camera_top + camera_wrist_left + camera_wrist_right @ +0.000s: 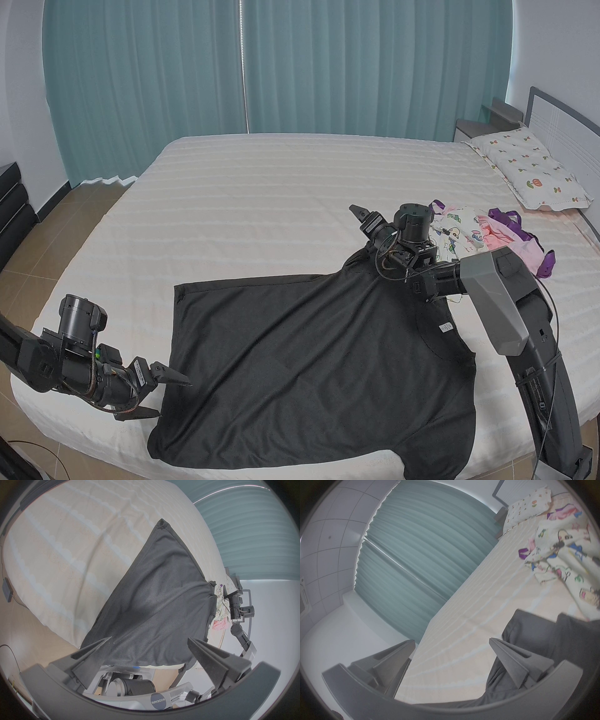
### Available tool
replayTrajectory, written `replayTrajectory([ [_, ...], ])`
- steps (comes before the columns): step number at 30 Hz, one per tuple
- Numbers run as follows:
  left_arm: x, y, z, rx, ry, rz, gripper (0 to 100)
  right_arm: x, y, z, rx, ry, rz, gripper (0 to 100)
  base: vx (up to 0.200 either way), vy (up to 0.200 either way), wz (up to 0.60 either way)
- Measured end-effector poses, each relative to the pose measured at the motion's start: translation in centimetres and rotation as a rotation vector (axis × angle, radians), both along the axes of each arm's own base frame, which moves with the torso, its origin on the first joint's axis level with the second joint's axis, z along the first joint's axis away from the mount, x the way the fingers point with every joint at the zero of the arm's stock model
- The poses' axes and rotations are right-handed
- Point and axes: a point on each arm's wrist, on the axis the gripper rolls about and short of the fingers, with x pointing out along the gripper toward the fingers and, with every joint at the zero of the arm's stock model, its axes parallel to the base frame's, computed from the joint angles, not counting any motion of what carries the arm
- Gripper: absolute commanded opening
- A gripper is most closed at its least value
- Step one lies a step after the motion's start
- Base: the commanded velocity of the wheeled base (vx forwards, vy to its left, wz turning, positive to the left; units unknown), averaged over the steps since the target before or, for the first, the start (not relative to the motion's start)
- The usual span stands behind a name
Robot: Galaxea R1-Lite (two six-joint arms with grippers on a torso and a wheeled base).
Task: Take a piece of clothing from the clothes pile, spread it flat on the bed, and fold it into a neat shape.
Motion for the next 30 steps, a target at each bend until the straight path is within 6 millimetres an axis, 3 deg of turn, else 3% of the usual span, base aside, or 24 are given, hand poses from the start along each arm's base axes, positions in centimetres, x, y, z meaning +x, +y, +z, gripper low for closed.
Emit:
replayTrajectory([
  [6, 0.0, 0.0, 0.0, 0.003, -0.002, 0.002, 100, -0.4, -0.7, 1.2, -0.018, 0.036, -0.058, 100, 0.0, 0.0, 0.0],
  [11, -0.2, 0.0, 0.1, 0.006, -0.007, 0.001, 100, -1.8, -1.4, 0.8, -0.051, 0.109, -0.079, 100, 0.0, 0.0, 0.0],
  [20, -0.9, -0.2, 0.5, 0.013, -0.021, -0.003, 100, -7.3, -3.6, 0.9, -0.121, 0.214, -0.078, 100, 0.0, 0.0, 0.0],
  [30, -2.4, -0.3, 0.4, 0.022, -0.019, -0.001, 100, -16.0, -6.6, -0.1, -0.195, 0.336, -0.055, 100, 0.0, 0.0, 0.0],
])
